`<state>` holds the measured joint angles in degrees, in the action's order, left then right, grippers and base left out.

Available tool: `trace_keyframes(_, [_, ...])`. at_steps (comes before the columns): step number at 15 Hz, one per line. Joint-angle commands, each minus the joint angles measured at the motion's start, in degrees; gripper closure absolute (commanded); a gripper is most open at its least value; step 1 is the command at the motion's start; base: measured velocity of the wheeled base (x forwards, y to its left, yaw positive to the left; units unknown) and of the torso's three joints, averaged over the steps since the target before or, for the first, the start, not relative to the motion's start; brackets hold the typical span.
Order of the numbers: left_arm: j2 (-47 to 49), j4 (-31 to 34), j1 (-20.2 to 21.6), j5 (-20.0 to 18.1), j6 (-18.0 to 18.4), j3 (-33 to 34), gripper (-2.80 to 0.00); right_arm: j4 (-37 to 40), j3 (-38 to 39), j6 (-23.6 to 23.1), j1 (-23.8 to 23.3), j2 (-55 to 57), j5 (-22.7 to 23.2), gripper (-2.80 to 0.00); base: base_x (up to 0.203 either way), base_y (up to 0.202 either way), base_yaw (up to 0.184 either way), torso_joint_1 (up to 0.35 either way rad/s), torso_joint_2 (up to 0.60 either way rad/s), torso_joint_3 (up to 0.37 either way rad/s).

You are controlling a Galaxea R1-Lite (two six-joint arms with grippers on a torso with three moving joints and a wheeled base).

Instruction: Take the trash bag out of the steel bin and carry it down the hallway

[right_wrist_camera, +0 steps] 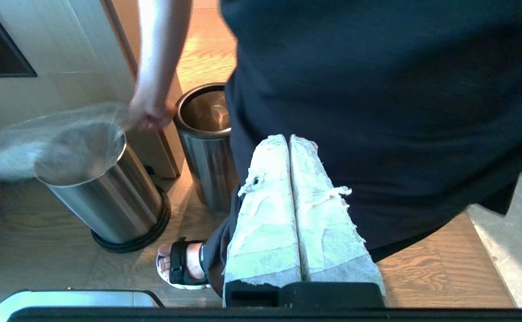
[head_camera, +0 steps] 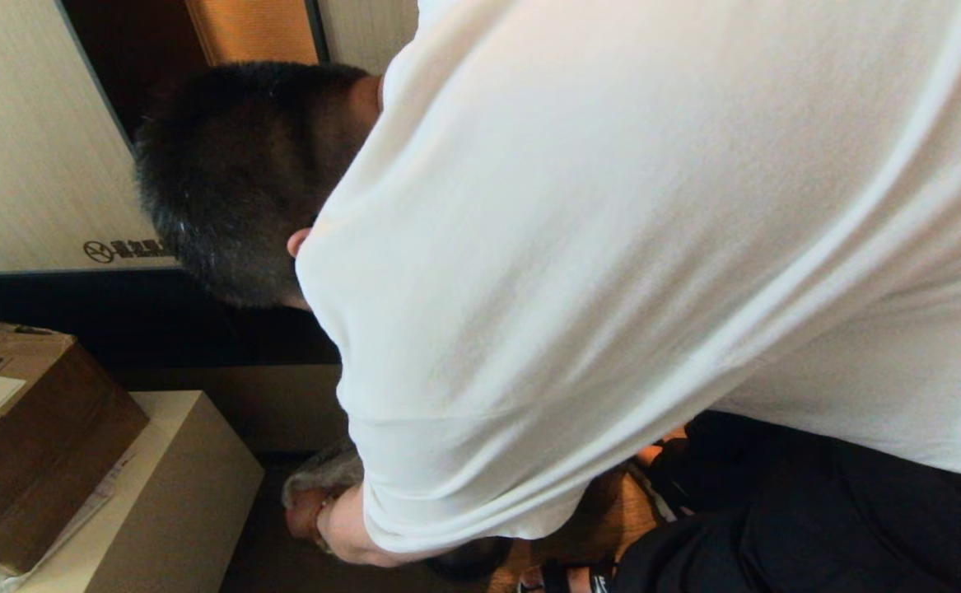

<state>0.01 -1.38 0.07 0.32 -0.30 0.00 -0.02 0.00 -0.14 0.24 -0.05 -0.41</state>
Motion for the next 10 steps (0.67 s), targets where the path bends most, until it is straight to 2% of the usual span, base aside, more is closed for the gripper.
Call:
trace_keyframes(1, [0.0, 0.0, 0.0, 0.0, 0.0, 0.7, 0.0, -0.1, 0.0, 0.0, 0.0, 0.0, 0.0, 0.0, 0.0, 0.0, 0.0, 0.0, 0.0, 0.0])
trace_keyframes(10, [0.0, 0.0, 0.0, 0.0, 0.0, 0.7, 0.0, -0.1, 0.0, 0.0, 0.0, 0.0, 0.0, 0.0, 0.0, 0.0, 0.0, 0.0, 0.0, 0.0])
